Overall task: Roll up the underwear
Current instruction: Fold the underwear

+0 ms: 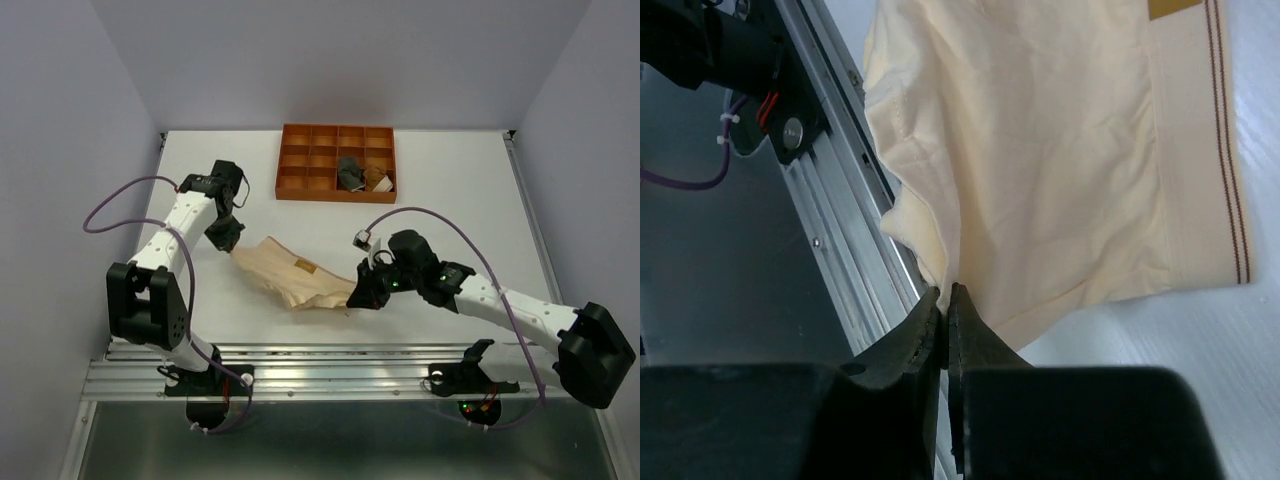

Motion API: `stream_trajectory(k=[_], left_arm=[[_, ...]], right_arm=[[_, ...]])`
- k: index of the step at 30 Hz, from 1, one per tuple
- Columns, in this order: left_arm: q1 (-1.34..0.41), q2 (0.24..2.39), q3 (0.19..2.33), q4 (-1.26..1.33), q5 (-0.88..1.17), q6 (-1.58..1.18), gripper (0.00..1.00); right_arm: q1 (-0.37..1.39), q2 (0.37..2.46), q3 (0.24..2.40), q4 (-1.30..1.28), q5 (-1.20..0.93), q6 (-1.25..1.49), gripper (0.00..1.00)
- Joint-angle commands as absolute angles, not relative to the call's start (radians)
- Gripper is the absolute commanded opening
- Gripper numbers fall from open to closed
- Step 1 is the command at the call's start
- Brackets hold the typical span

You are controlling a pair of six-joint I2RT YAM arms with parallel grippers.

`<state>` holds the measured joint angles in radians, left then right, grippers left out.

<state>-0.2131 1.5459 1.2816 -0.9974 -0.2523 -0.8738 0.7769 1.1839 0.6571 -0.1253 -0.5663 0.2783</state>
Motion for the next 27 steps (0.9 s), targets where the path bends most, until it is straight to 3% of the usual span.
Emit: stream_trajectory(k=[1, 27], left_arm=[[-0.210, 1.529, 1.336, -1.048, -0.282, -0.890, 0.00], [-0.224, 1.971, 1.764, -0.901, -0.218, -0.813, 0.00]], right_arm=[[0.779, 1.152, 0.667, -0.149, -0.514, 0.293, 0.01], [0.632, 1.425, 0.769, -0.109, -0.324, 0.302, 0.01]])
